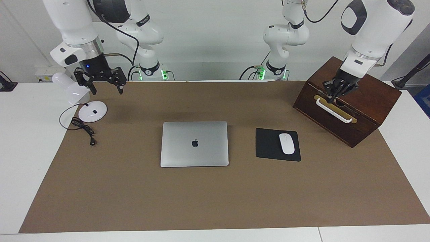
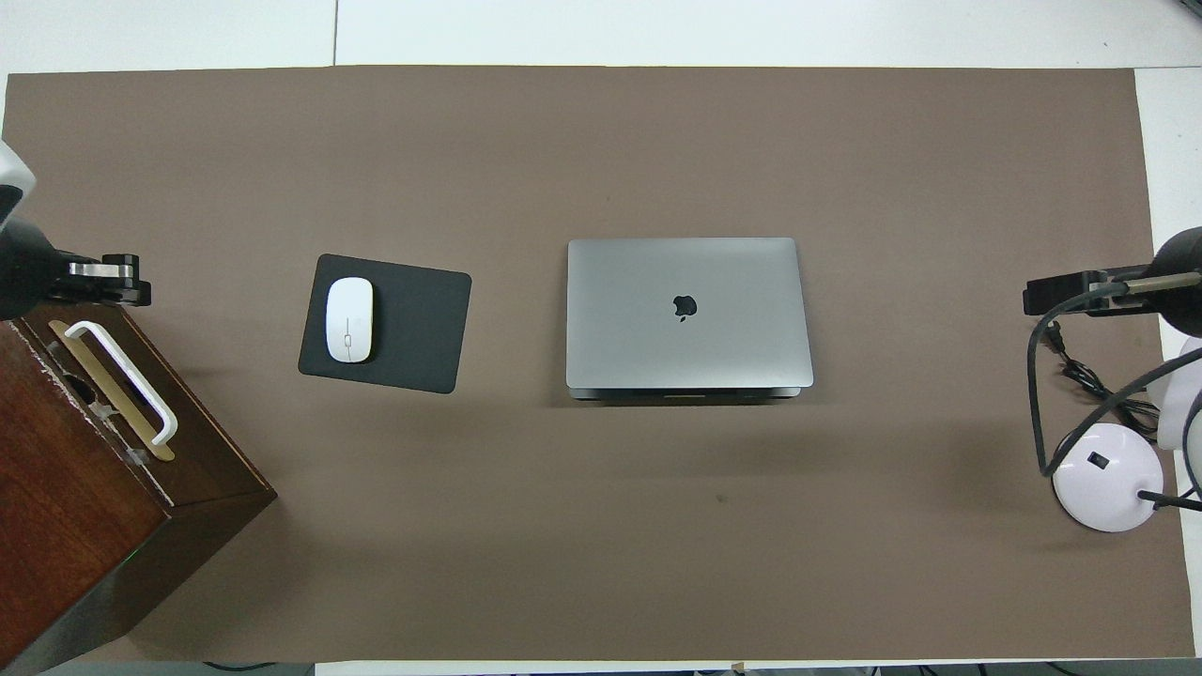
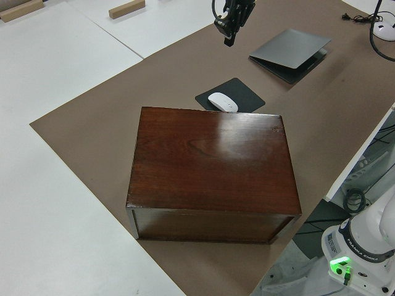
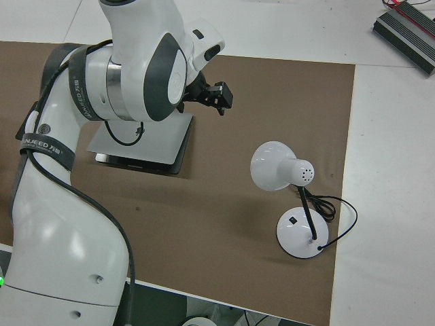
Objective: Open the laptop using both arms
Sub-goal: 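Move the left gripper toward the laptop while the right gripper approaches it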
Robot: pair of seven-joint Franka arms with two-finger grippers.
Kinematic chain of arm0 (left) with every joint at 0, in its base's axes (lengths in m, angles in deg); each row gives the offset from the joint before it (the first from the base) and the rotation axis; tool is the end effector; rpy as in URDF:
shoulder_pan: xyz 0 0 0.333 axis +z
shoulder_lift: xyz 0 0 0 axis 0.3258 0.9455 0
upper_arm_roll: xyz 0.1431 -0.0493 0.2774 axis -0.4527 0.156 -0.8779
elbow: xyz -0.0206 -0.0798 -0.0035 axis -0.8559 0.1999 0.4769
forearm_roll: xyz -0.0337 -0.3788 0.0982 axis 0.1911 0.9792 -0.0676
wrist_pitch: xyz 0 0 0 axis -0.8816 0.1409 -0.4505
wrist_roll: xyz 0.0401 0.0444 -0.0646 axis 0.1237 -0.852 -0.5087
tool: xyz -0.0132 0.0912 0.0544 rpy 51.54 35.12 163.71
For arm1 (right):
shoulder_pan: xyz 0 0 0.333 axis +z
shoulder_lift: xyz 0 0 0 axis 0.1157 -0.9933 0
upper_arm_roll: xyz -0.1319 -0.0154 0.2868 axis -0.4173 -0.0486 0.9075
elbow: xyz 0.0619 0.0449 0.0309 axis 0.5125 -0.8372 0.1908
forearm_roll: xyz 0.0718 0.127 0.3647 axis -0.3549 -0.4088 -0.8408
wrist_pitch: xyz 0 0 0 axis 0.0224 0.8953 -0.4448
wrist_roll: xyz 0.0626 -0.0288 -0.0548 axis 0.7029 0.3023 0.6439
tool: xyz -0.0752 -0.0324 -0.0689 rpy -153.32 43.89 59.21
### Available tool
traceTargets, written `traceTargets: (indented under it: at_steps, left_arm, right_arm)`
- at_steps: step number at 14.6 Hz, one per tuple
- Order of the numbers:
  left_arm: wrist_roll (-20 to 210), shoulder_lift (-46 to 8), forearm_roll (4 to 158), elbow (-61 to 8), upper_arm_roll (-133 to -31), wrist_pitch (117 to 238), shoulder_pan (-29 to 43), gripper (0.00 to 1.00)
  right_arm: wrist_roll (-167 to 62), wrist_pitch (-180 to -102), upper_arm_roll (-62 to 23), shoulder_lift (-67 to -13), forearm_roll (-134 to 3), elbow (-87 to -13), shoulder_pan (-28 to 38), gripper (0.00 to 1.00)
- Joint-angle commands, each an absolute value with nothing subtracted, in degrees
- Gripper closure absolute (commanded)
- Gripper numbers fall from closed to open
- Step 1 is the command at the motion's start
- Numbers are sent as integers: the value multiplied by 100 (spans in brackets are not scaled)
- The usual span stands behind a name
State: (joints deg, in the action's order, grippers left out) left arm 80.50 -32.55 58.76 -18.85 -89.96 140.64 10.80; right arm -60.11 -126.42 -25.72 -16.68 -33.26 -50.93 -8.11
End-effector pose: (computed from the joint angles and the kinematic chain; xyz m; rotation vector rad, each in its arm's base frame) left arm 0.5464 -0.0332 0.5835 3.0733 -0.0444 0.0999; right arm 0.5267 -0.0030 0.6011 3.1097 0.0137 0.1706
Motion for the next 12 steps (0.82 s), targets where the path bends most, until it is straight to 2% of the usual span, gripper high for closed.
traceTargets:
  at_steps: [1, 5, 8, 12]
  left_arm:
    - [8024, -3765, 5926, -2767, -9038, 14777, 812, 100]
    - [8015, -4345, 5926, -4119, -9038, 16209, 478, 100]
    - [8050, -4811, 5926, -5165, -9030, 17343, 293, 100]
    - [8269, -5321, 5926, -6230, -9038, 18408, -31, 100]
  right_arm:
    - [-5619, -13494, -2552, -1246, -3583, -5908, -1077, 0]
    - [-5083, -14382, -2560, -1026, -4004, -6707, -1314, 0]
    - [-3496, -15261, -2692, -981, -5223, -7358, -1683, 0]
    - [-2209, -15641, -2692, -981, -6297, -7746, -1912, 0]
